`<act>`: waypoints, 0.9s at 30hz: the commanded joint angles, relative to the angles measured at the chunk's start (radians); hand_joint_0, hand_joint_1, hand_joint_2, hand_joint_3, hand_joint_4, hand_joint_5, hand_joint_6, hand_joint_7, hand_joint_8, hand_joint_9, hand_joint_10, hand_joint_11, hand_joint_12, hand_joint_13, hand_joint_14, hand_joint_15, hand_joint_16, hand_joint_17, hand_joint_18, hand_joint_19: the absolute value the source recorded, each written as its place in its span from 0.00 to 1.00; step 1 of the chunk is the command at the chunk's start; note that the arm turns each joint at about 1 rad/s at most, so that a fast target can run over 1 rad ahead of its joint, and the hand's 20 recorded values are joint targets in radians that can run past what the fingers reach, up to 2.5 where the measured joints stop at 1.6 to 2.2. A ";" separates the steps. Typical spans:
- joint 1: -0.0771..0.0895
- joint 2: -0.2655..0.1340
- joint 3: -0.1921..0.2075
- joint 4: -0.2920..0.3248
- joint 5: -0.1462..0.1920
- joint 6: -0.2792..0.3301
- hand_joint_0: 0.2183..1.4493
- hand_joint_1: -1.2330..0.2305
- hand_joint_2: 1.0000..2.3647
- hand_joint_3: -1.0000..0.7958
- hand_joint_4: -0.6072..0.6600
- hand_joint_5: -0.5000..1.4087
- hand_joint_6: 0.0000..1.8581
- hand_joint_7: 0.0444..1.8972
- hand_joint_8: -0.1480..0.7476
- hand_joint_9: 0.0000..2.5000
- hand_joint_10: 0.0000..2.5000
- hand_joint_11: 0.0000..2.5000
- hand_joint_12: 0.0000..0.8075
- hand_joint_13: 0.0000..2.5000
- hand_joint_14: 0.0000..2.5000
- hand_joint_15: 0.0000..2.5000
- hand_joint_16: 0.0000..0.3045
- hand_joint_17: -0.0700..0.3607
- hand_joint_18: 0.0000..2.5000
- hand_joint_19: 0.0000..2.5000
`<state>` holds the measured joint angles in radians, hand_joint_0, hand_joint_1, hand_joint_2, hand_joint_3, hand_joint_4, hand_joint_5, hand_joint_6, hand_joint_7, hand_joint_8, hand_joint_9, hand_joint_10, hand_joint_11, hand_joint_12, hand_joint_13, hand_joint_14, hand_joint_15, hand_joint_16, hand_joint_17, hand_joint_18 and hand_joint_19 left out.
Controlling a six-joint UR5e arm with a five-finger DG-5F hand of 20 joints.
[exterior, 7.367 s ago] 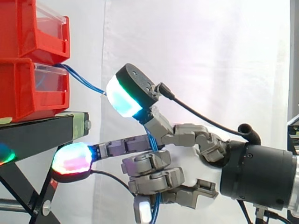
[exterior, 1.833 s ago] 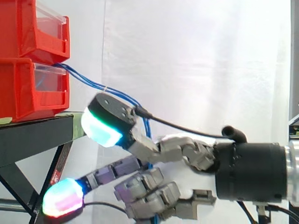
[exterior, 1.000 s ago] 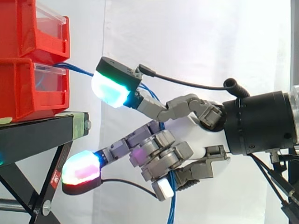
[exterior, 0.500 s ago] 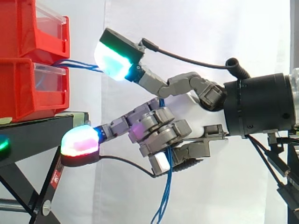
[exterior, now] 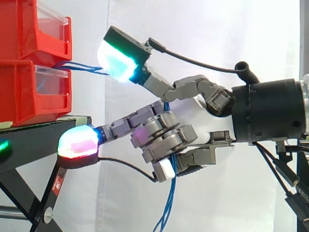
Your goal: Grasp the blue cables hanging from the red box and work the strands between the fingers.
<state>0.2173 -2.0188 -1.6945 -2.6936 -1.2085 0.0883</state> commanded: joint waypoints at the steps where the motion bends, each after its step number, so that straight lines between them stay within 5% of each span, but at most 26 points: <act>1: 0.001 0.000 -0.001 0.012 -0.009 -0.002 0.35 0.44 0.00 0.00 0.63 0.26 0.01 0.57 0.65 0.38 1.00 1.00 0.68 0.55 1.00 0.60 0.24 0.54 0.64 0.16; 13: -0.026 0.026 -0.001 0.075 -0.023 0.002 0.34 0.44 0.00 0.00 0.63 0.26 0.01 0.57 0.65 0.38 1.00 1.00 0.68 0.55 1.00 0.60 0.24 0.54 0.64 0.16; 18: -0.035 0.025 -0.001 0.072 0.007 0.016 0.33 0.43 0.00 0.00 0.63 0.26 0.01 0.57 0.65 0.38 1.00 1.00 0.68 0.55 1.00 0.60 0.24 0.54 0.64 0.16; 20: -0.039 0.025 -0.001 0.066 0.046 0.019 0.33 0.43 0.00 0.00 0.63 0.26 0.01 0.57 0.65 0.38 1.00 1.00 0.68 0.55 1.00 0.60 0.24 0.54 0.64 0.16; 27: -0.050 0.025 -0.001 0.034 0.049 0.034 0.36 0.41 0.00 0.00 0.63 0.27 0.01 0.58 0.65 0.38 1.00 1.00 0.68 0.55 1.00 0.60 0.24 0.54 0.64 0.16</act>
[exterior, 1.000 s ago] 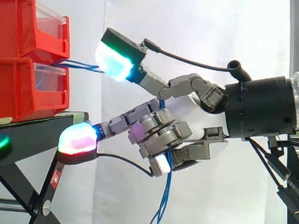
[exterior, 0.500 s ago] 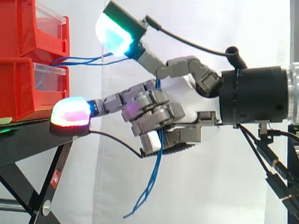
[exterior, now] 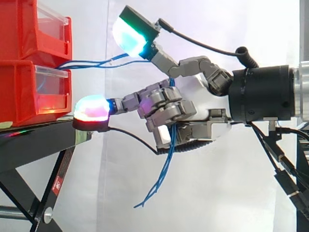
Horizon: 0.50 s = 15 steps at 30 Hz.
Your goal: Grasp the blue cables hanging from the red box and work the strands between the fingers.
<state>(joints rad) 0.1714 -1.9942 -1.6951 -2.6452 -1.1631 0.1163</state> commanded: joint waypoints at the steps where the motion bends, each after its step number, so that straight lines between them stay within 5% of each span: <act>1: -0.006 0.002 0.000 -0.033 0.006 0.020 0.37 0.41 0.00 0.00 0.62 0.28 0.01 0.58 0.65 0.38 1.00 1.00 0.68 0.55 1.00 0.60 0.24 0.54 0.64 0.16; 8: -0.007 0.002 0.000 -0.058 0.026 0.056 0.38 0.41 0.00 0.00 0.63 0.30 0.00 0.59 0.65 0.38 1.00 1.00 0.68 0.55 1.00 0.60 0.24 0.54 0.64 0.16; 15: 0.003 0.054 0.000 -0.059 0.036 0.014 0.38 0.41 0.00 0.00 0.63 0.31 0.01 0.60 0.65 0.38 1.00 1.00 0.68 0.55 1.00 0.60 0.24 0.54 0.64 0.16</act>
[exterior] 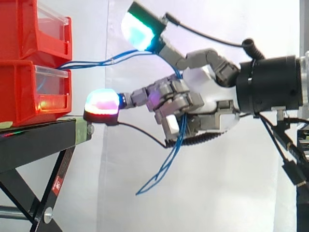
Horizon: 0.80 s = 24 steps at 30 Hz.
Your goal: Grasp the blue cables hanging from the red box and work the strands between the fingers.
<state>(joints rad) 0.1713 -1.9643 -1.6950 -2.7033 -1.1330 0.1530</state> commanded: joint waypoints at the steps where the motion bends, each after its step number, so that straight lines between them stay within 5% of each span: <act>1: 0.004 0.031 0.000 -0.003 0.007 -0.032 0.38 0.41 0.00 0.00 0.63 0.32 0.00 0.60 0.65 0.38 1.00 1.00 0.68 0.55 1.00 0.60 0.24 0.54 0.64 0.16; 7: 0.005 0.074 0.000 -0.007 0.016 -0.089 0.37 0.41 0.00 0.00 0.64 0.31 0.01 0.59 0.65 0.38 1.00 1.00 0.68 0.55 1.00 0.60 0.24 0.54 0.64 0.16; 24: 0.005 0.074 0.000 -0.033 0.027 -0.078 0.42 0.39 0.00 0.00 0.64 0.35 0.01 0.61 0.65 0.38 1.00 1.00 0.68 0.55 1.00 0.60 0.24 0.54 0.64 0.16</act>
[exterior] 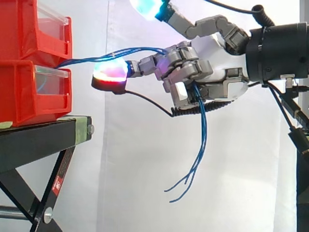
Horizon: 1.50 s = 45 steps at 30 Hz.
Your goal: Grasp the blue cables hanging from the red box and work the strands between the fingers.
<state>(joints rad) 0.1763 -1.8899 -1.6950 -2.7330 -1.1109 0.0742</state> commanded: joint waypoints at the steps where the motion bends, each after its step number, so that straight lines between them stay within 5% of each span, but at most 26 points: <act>1: 0.002 0.000 0.000 -0.004 0.006 0.001 0.43 0.39 0.00 0.00 0.64 0.36 0.01 0.61 0.65 0.38 1.00 1.00 0.68 0.55 1.00 0.60 0.24 0.54 0.64 0.16; 12: 0.015 0.000 0.000 -0.028 0.023 -0.024 0.51 0.39 0.00 0.07 0.62 0.47 0.00 0.72 0.65 0.38 1.00 1.00 0.68 0.55 1.00 0.60 0.24 0.54 0.64 0.16; 36: 0.031 0.000 0.000 -0.036 0.049 -0.025 0.51 0.38 0.01 0.36 0.60 0.52 0.00 0.73 0.65 0.38 1.00 1.00 0.68 0.55 1.00 0.60 0.24 0.54 0.64 0.16; 45: 0.034 0.000 0.000 -0.044 0.051 -0.025 0.48 0.39 0.01 0.15 0.60 0.52 0.00 0.76 0.65 0.38 1.00 1.00 0.68 0.55 1.00 0.60 0.24 0.54 0.64 0.16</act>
<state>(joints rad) 0.2094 -1.8900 -1.6951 -2.7724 -1.0594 0.0491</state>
